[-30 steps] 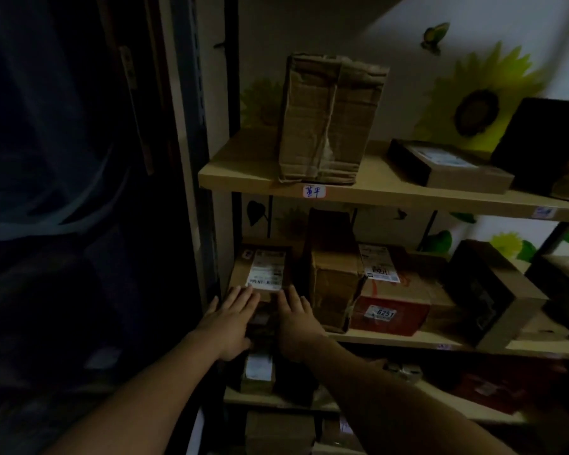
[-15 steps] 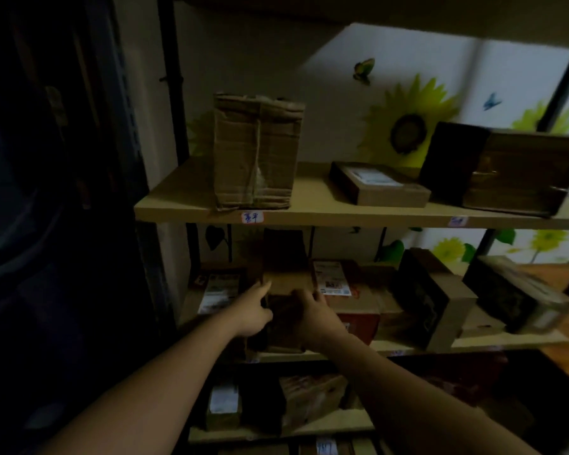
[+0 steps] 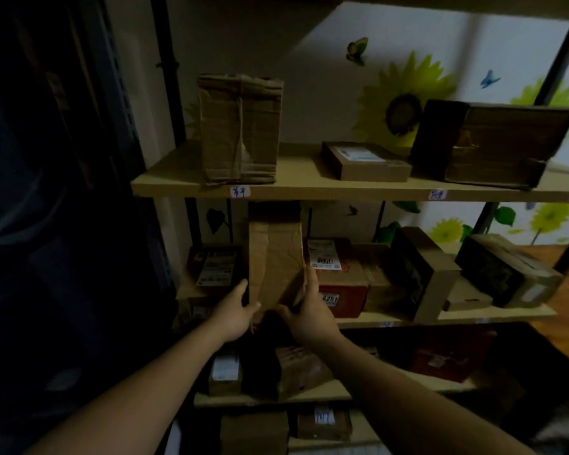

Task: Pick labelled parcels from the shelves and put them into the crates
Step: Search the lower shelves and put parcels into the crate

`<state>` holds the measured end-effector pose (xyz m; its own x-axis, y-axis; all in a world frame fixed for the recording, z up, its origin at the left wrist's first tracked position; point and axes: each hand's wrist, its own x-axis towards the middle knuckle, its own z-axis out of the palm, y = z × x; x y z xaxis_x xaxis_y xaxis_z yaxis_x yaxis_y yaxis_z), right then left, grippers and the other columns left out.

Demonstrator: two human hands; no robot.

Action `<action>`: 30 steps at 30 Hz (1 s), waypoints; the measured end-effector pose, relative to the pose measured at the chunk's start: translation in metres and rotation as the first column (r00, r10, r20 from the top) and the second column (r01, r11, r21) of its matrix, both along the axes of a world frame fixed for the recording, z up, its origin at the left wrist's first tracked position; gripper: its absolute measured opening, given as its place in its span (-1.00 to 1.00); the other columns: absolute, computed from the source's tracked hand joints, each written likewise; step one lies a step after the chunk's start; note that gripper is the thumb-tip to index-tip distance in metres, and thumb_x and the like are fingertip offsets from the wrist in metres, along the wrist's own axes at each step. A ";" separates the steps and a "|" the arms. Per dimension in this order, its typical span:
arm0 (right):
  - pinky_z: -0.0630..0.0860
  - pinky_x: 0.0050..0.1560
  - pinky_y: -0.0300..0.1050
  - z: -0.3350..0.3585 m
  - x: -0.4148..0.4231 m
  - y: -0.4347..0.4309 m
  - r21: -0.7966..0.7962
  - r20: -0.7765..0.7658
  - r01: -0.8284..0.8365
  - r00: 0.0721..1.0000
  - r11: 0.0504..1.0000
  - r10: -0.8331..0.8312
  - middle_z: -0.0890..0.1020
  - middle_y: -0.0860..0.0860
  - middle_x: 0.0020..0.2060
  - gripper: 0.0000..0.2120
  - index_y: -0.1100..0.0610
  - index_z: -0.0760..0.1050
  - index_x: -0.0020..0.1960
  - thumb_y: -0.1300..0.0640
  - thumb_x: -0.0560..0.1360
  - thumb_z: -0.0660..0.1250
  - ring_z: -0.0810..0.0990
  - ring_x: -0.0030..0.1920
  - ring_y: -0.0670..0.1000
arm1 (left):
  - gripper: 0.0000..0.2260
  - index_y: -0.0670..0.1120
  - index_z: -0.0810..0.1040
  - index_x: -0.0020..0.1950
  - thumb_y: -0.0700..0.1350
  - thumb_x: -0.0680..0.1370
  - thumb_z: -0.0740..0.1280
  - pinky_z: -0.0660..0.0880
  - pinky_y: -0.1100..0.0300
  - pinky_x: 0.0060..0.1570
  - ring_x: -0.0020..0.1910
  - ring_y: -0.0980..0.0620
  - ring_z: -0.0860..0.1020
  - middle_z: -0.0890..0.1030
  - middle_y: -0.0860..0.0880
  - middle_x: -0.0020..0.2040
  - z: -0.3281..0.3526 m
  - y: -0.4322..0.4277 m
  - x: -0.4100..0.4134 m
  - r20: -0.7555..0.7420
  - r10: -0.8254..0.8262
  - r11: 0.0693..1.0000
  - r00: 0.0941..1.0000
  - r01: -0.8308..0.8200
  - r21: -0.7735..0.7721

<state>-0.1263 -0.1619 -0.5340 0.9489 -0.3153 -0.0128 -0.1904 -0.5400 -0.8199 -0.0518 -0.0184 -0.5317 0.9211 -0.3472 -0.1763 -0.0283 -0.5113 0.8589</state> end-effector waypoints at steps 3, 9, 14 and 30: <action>0.37 0.36 0.15 -0.005 -0.008 0.004 -0.034 -0.062 -0.024 0.998 0.999 0.022 0.15 0.15 0.50 0.08 -0.13 -0.46 0.50 -0.03 0.48 0.42 0.34 0.42 0.21 | -0.47 0.00 0.04 0.55 -0.10 0.63 0.18 0.27 0.10 0.32 0.44 -0.09 0.26 0.24 -0.09 0.50 -0.001 -0.001 -0.010 -0.025 -0.002 1.000 1.000 0.002 0.003; 0.24 0.44 0.17 -0.020 -0.032 0.012 -0.089 -0.132 -0.005 0.991 0.996 -0.007 -0.10 0.13 0.52 0.15 -0.09 -0.38 0.53 -0.29 0.35 0.43 0.04 0.51 0.24 | -0.65 0.02 0.31 0.43 0.00 0.66 0.03 0.42 0.12 0.03 0.17 -0.08 0.46 0.39 -0.03 0.37 0.000 -0.001 -0.036 -0.256 0.012 0.990 0.967 -0.047 -0.130; 0.17 0.45 0.27 -0.019 -0.037 0.017 -0.159 -0.235 -0.008 0.971 0.987 -0.030 -0.17 0.14 0.53 0.20 -0.08 -0.34 0.54 -0.40 0.27 0.42 -0.05 0.52 0.27 | -0.57 -0.03 0.20 0.50 0.07 0.65 0.03 0.25 0.01 0.36 0.43 -0.16 0.27 0.26 -0.04 0.49 0.002 0.003 -0.041 -0.398 -0.011 0.986 0.917 -0.056 -0.155; 0.47 0.26 0.24 0.012 -0.058 -0.013 0.350 -0.013 0.134 0.990 0.927 -0.139 0.03 -0.04 0.47 0.02 -0.18 -0.13 0.56 -0.16 0.34 0.48 0.18 0.43 0.25 | -0.27 0.10 0.02 0.54 0.16 0.49 0.34 0.34 -0.07 0.35 0.38 -0.12 0.35 0.29 -0.05 0.47 0.006 0.012 -0.044 -0.244 0.044 0.989 0.969 -0.077 -0.127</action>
<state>-0.1842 -0.1752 -0.5223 0.8978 -0.4195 -0.1344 -0.2312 -0.1891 -0.9544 -0.0955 -0.0062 -0.5258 0.8772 -0.3283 -0.3504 0.2145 -0.3851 0.8976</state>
